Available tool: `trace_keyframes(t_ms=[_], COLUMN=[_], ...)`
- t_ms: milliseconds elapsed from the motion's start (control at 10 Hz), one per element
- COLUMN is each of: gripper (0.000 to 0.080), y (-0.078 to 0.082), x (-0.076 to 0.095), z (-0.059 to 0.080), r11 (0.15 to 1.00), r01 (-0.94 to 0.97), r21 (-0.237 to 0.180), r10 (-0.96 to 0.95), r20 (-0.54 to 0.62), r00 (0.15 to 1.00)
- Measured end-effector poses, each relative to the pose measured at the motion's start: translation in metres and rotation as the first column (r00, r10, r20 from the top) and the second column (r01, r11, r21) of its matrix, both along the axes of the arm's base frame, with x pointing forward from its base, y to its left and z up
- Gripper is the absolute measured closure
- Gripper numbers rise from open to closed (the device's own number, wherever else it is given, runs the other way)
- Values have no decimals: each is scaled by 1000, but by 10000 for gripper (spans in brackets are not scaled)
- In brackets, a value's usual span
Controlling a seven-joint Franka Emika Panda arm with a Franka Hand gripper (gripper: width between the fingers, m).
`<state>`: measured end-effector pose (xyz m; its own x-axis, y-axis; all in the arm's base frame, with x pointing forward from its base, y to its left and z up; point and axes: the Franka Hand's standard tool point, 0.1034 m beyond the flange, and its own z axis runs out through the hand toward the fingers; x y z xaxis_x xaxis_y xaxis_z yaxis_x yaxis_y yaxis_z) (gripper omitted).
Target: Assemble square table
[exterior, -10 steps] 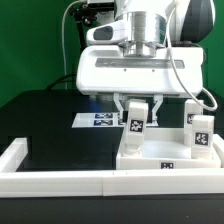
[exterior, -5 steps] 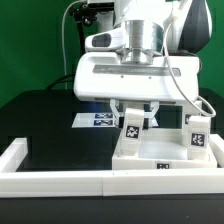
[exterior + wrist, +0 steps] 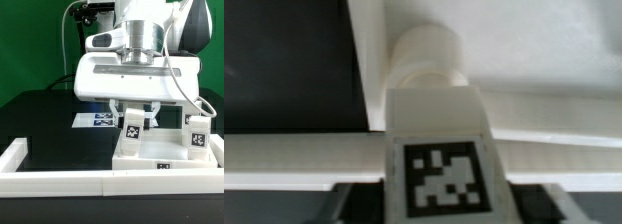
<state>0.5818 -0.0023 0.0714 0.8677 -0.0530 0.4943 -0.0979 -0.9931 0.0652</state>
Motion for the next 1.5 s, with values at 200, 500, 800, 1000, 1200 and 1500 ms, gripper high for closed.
trace_keyframes(t_ms=[200,500,800,1000,1200,1500], gripper=[184,151,150,150,150,150], y=[0,0,7,8,10,0], x=[0,0,4,4,0,8], z=[0,0,22,24,17,18], r11=[1000,1000,999,999,998,991], r01=[0,0,-3,-2,2,30], r21=[0,0,35,44,70,132], r10=[0,0,4,4,7,16], r20=[0,0,-31,-47,-127,-339], r00=[1000,1000,1000,999,992,941])
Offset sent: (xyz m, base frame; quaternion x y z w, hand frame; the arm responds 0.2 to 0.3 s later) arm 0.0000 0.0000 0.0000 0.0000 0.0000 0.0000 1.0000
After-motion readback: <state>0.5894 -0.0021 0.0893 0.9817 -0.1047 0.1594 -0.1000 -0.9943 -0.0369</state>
